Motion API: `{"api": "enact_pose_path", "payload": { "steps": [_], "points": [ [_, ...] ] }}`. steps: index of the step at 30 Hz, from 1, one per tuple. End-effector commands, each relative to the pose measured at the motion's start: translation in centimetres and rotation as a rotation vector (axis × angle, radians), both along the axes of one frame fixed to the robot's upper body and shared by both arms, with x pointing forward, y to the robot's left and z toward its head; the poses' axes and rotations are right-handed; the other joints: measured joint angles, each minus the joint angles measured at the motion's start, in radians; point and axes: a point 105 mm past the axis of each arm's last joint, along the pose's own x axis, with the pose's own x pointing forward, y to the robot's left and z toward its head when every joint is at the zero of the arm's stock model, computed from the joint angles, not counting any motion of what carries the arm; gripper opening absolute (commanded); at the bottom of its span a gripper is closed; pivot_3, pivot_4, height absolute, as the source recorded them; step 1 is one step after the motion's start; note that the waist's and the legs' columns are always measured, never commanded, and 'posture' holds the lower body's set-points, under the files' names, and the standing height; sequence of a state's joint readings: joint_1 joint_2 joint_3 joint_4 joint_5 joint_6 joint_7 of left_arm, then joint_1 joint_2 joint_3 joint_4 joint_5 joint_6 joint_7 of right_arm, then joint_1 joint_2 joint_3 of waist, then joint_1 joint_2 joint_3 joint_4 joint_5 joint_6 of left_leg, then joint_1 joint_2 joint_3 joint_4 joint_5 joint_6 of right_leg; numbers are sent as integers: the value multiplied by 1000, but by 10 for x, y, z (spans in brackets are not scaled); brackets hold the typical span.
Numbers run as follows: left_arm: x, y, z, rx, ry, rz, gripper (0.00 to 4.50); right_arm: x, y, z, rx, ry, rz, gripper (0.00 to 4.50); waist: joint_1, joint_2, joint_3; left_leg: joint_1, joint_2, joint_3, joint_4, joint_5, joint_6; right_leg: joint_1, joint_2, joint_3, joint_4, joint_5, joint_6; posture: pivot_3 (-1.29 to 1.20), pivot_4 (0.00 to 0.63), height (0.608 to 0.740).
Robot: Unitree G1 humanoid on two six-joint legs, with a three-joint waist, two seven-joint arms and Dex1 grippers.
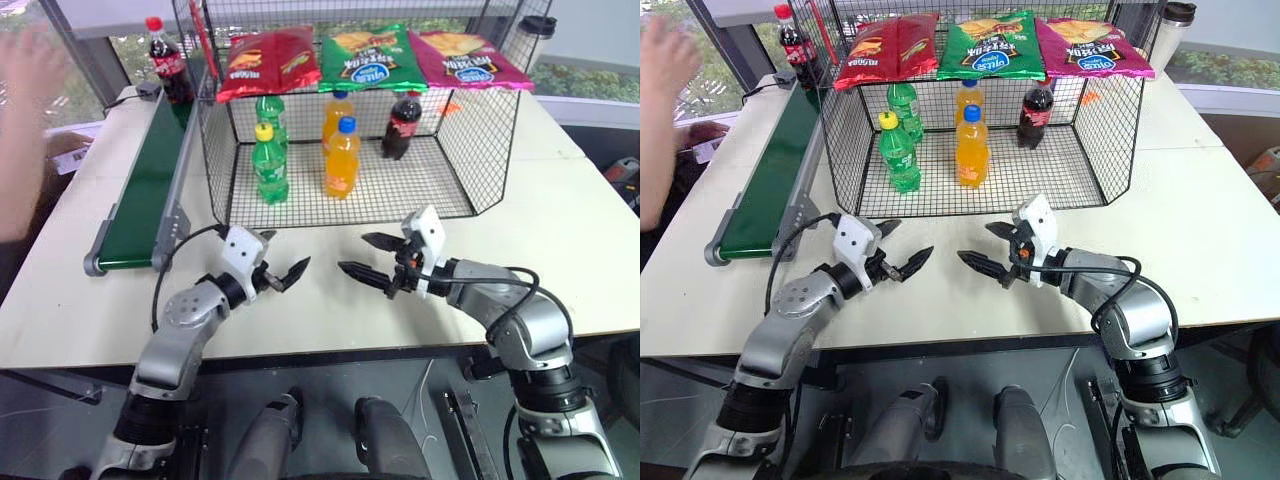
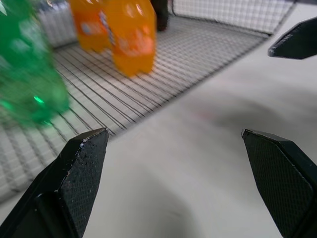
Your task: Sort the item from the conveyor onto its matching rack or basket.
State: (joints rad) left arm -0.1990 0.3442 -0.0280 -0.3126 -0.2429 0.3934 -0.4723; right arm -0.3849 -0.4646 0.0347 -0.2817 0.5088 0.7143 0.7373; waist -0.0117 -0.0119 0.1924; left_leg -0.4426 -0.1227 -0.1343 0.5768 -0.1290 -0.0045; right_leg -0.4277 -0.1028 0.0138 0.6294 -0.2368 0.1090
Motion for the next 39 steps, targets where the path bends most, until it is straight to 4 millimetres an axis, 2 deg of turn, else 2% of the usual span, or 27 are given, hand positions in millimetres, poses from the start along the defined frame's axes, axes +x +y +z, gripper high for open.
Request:
{"api": "enact_pose_path", "payload": {
  "steps": [1,8,12,18,26,39],
  "points": [
    [0,16,34,-51,-106,95,4500,-6,8,20,8,-72,57,4390,0,0,0,0,0,0,0,0,0,0,0,0,0,0,0,0,150,738],
    [11,81,53,-64,-233,483,4500,-7,16,29,23,-95,96,4390,1,0,0,0,0,0,0,0,0,0,0,0,0,0,-1,0,150,738],
    [13,127,72,-150,-302,750,4500,-17,26,40,30,-132,168,4390,4,0,0,0,0,0,0,0,0,0,0,-1,0,2,-2,0,150,738],
    [14,167,64,-210,-237,918,4500,-23,39,62,67,-205,214,4390,1,-1,0,0,0,0,0,0,0,0,1,-1,0,1,0,0,150,738],
    [17,181,44,-183,-167,920,4500,-15,46,72,74,-256,180,4390,3,-1,0,0,0,0,0,0,0,0,2,-1,0,2,-2,0,150,738],
    [23,171,33,-170,-125,865,4500,-15,45,67,48,-261,174,4390,1,-1,0,0,0,0,0,0,0,0,2,-1,0,2,-3,0,150,738]
  ]
}}
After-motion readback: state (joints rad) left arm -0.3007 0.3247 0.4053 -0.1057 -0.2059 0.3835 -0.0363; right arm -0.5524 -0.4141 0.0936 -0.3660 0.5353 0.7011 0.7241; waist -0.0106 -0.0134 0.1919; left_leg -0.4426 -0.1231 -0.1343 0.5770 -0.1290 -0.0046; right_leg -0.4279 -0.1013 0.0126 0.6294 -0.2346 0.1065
